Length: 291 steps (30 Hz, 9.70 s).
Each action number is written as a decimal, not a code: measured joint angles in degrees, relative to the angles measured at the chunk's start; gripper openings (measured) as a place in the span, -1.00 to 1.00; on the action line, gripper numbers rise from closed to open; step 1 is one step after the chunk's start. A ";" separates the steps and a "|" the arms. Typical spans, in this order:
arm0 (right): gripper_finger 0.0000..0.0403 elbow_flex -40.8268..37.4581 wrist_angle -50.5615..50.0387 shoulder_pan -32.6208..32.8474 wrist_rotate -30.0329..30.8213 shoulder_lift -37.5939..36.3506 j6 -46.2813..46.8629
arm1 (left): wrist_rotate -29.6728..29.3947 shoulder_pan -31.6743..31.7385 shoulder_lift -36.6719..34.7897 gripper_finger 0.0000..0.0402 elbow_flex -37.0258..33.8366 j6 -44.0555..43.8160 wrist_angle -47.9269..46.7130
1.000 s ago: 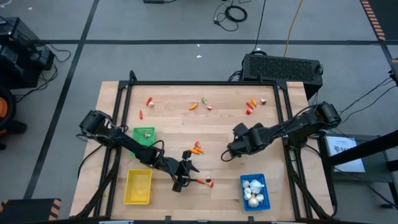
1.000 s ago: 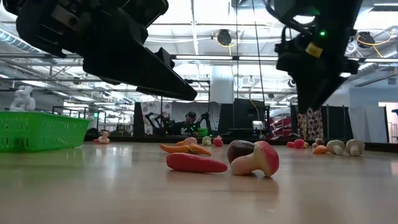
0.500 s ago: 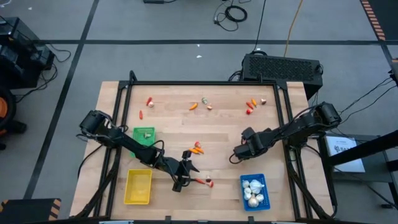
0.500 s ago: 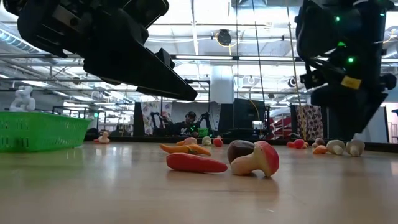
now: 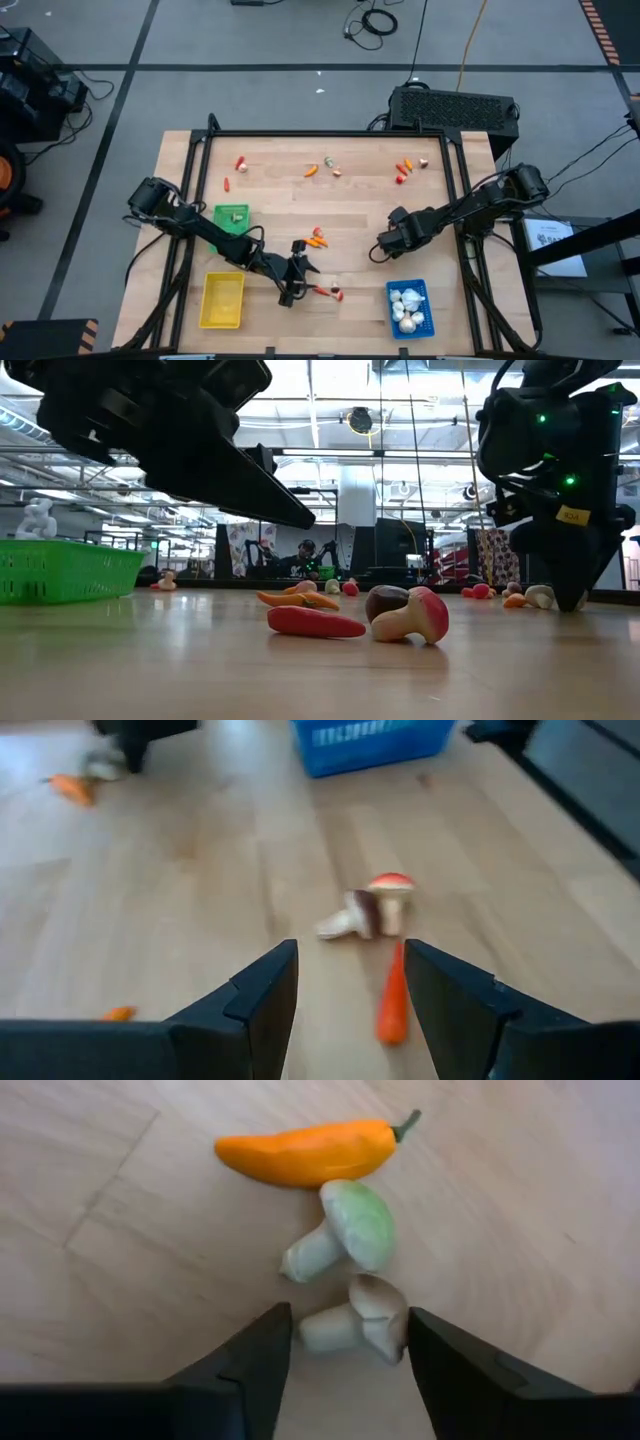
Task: Sort produce into baskets
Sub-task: Put the brown mushroom into the green bin, then put the red mushroom into the green bin
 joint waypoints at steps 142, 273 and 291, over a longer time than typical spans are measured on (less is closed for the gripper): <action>0.04 16.13 39.62 5.72 3.55 0.04 -44.43 | -14.15 0.48 -32.63 -0.91 0.74 -43.35 -93.76; -0.91 13.55 58.94 -4.66 -16.60 2.80 -46.51 | -14.45 -2.30 -18.07 -0.33 -17.11 38.06 19.53; -0.91 13.55 57.70 -4.76 -17.97 2.82 -46.64 | -13.23 0.66 -11.78 0.34 -11.15 41.37 20.18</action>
